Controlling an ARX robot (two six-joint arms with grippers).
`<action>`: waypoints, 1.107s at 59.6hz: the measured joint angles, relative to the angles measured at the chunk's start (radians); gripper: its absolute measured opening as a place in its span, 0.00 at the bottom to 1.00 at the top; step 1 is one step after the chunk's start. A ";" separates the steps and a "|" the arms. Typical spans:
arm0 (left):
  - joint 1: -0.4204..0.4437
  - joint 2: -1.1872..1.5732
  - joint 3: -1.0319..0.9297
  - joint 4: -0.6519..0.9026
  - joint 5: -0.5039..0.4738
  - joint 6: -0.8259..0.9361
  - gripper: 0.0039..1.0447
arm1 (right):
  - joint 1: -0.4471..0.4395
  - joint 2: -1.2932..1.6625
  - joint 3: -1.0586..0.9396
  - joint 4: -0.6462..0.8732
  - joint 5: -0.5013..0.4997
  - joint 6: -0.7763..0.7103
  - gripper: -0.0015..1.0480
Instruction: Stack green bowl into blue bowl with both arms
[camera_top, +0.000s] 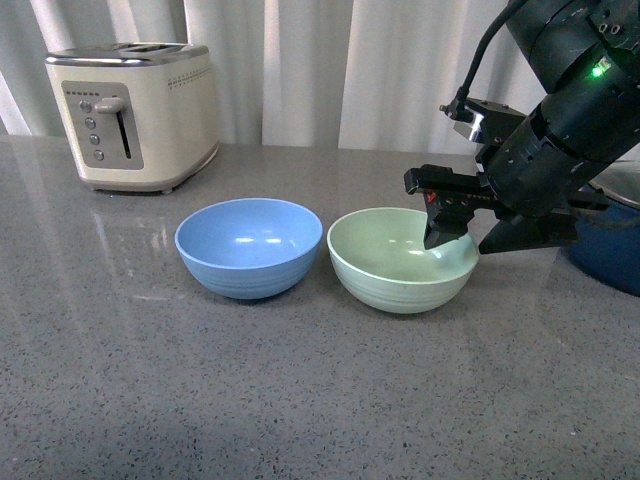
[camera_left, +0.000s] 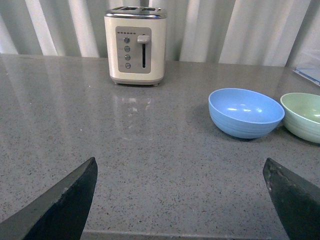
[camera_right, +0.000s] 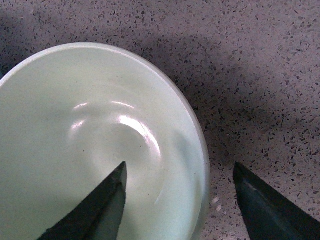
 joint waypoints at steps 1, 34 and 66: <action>0.000 0.000 0.000 0.000 0.000 0.000 0.94 | 0.000 0.000 -0.001 0.000 0.000 0.000 0.47; 0.000 0.000 0.000 0.000 0.000 0.000 0.94 | -0.032 -0.037 -0.011 -0.009 -0.003 -0.030 0.01; 0.000 0.000 0.000 0.000 0.000 0.000 0.94 | 0.023 -0.064 0.200 -0.109 -0.049 -0.069 0.01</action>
